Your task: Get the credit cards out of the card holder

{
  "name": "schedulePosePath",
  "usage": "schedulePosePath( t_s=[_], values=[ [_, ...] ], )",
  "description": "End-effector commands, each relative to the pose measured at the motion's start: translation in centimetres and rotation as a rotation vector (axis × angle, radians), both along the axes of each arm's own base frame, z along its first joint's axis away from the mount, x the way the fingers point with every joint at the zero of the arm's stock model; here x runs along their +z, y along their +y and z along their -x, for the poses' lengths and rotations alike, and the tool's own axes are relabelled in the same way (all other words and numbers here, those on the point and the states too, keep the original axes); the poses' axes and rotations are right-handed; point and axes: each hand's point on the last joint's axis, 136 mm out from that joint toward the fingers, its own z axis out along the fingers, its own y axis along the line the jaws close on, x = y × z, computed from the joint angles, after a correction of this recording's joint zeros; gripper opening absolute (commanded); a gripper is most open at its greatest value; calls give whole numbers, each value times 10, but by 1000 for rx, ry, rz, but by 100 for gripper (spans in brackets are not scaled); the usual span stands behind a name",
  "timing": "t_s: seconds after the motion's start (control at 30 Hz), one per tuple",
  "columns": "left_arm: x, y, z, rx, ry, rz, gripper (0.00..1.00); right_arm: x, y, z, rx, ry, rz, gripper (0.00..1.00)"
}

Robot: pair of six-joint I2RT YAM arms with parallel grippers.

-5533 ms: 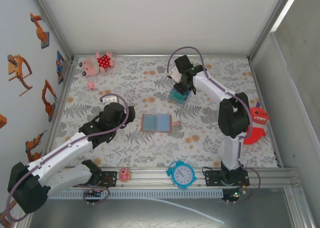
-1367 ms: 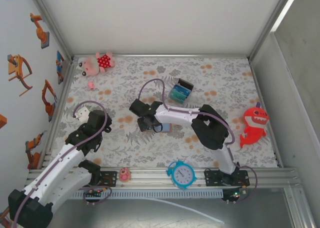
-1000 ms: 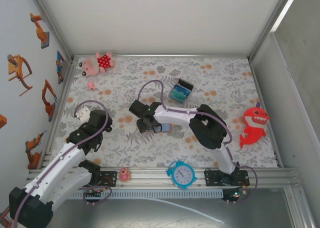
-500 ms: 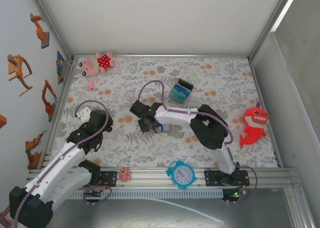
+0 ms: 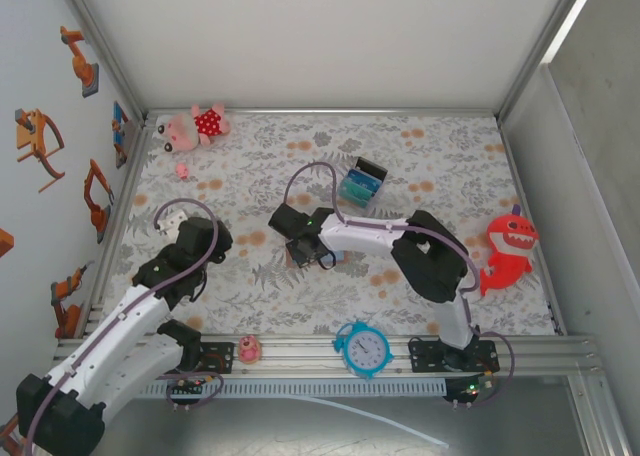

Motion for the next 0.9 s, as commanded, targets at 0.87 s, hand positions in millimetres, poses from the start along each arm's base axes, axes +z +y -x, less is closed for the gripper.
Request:
schedulePosePath(
  t_s=[0.87],
  values=[
    [-22, -137, -29, -414, 91, -13, 97, 30, -94, -25, -250, -48, -65, 32]
  ],
)
